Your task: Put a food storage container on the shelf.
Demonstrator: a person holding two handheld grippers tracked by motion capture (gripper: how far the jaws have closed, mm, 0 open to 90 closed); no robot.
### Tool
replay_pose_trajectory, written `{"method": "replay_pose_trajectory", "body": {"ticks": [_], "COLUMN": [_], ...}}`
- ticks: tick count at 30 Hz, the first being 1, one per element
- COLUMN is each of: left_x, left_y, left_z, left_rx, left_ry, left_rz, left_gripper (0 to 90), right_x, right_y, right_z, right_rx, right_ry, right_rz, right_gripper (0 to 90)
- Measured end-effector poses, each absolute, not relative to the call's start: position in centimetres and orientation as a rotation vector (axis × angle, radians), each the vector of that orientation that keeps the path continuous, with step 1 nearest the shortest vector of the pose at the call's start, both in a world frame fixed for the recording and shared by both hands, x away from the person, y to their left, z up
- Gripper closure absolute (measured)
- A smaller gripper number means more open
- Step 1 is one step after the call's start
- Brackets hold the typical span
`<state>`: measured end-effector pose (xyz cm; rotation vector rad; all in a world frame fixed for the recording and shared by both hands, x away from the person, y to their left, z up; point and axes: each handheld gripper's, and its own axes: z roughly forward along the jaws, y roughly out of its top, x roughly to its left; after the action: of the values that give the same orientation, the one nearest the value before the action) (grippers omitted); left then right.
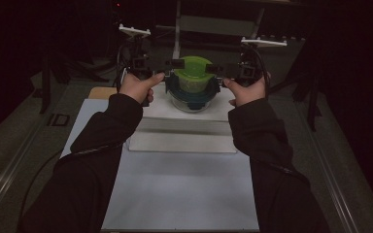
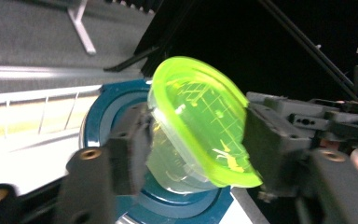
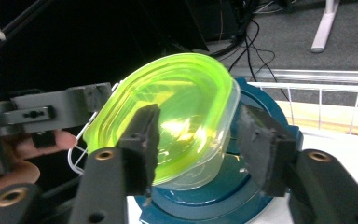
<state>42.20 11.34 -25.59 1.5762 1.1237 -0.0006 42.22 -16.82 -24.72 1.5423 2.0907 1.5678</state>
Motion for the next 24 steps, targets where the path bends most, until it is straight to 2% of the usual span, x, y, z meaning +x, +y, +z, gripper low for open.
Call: {"method": "replay_pose_trajectory", "body": {"ticks": [3, 6, 11, 24], "left_x": [41.5, 40.7, 39.5, 35.7], "left_y": [11.7, 12.0, 11.9, 11.7], "left_z": [-25.4, -25.2, -25.1, -25.8], "left_rx": [1.566, 1.542, 1.575, 1.617], "left_ry": [1.060, 1.017, 0.947, 0.837], "left_rz": [0.006, 0.015, 0.058, 0.100], "left_gripper": [28.9, 22.3, 1.3, 0.5], "right_x": [41.9, 41.6, 40.7, 37.9], "right_y": [-16.7, -16.6, -16.7, -17.0], "right_z": [-24.5, -24.3, -23.9, -24.0], "right_rx": [1.512, 1.465, 1.418, 1.327], "right_ry": [2.098, 2.110, 2.123, 2.135], "right_rz": [1.568, 1.585, 1.614, 1.684], "right_gripper": [40.1, 29.4, 24.4, 21.0]}}
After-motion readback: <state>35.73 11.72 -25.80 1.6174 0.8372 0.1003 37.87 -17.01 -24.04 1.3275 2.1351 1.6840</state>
